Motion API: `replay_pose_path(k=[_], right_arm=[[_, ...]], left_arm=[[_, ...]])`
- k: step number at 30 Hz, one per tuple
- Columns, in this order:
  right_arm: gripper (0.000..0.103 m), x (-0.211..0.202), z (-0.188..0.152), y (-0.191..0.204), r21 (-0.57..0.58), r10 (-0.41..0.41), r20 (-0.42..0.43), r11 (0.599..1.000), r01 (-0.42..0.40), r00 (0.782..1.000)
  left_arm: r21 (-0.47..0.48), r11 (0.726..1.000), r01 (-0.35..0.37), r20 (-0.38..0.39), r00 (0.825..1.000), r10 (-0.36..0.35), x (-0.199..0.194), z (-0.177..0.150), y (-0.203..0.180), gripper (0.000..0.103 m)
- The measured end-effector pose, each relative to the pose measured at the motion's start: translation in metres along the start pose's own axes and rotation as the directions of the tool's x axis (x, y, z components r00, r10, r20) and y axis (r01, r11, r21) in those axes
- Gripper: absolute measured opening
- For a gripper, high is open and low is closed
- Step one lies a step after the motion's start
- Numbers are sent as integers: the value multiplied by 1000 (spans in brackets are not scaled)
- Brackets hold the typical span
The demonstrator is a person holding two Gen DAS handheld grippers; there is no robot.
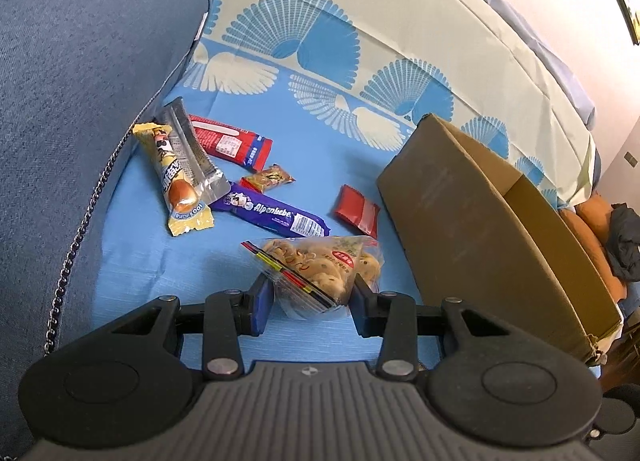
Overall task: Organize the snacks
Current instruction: 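Grasp the clear cracker bag with the left gripper while the right holds the biscuit pack, then carry the cracker bag and biscuit pack toward the cardboard box with both grippers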
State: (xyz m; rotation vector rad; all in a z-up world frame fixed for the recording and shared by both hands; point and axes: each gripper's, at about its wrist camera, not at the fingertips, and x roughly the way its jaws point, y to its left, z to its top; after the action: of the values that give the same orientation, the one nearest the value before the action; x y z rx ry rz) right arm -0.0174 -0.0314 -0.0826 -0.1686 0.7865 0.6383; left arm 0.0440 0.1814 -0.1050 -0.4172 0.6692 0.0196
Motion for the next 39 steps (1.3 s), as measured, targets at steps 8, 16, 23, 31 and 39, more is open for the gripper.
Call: replay_pose_path(k=[8,16,23,31,39], right_arm=[[41,-4,3,-2,0,2,33,1000,-2,999],[41,-6,3,-1,4,-1,51,1000,1,999],[41,-11,5,0,3,-2,82,1000,1,997],[41,-26,13,1,-17,0,156,1000,3,988],[41,-45,23,-3,-13,16,252,1000,-13,968]], left_arm=[[2,1000,-3,-5,1000,3,1,1,1,44],[3,1000,-4,-8,1000,4,1,1,1,44],[8,1000,-10,-8,1000,10,1,1,2,44],[4,1000,-20,1,1000,20,-4,1,2,44],[21,999,-35,1,999,35,-5,-1,-3,44]])
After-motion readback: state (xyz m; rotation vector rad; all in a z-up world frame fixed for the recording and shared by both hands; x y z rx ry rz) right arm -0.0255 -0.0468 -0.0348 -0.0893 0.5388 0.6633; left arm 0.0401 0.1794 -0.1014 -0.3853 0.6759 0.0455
